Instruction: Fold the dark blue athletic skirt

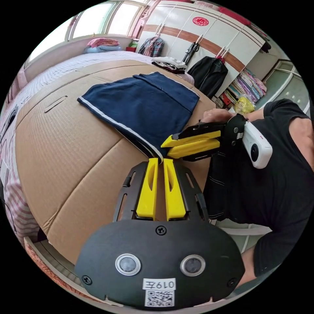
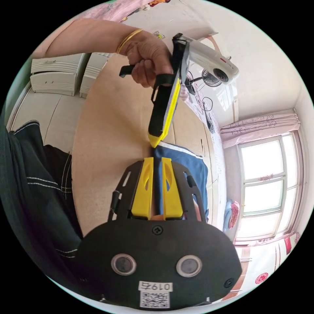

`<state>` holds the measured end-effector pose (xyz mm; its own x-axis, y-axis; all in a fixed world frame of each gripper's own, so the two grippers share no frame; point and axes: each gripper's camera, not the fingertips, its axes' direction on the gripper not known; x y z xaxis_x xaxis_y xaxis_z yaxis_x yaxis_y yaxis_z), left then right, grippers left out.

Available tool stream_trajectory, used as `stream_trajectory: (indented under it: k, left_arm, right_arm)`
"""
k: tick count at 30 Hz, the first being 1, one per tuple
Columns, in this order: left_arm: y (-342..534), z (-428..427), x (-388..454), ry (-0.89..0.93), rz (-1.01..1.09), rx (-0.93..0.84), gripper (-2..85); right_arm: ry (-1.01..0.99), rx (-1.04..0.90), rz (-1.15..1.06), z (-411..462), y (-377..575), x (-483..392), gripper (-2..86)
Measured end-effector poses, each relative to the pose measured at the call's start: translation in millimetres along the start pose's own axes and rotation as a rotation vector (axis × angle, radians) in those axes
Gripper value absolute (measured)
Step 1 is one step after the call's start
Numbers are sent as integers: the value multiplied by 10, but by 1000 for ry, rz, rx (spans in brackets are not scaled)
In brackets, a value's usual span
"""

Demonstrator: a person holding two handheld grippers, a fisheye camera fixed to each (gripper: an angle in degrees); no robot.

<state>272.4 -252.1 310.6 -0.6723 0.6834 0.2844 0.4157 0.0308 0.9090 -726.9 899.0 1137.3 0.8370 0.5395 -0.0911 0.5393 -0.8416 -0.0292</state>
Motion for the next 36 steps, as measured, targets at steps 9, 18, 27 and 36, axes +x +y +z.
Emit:
stream_trajectory:
  k: [9, 18, 27, 36]
  left_arm:
    - [26, -62, -617, 239, -274, 35, 18]
    - [-20, -305, -675, 241, -317, 89, 19]
    - [-173, -513, -757, 244, -335, 100, 18]
    - [-391, -727, -801, 250, -301, 86, 19]
  right_arm:
    - [22, -1, -39, -111, -152, -178, -3]
    - [145, 20, -82, -374, -388, -431, 42]
    - [229, 24, -144, -614, -652, -645, 64]
    - [330, 39, -238, -774, -842, -918, 50]
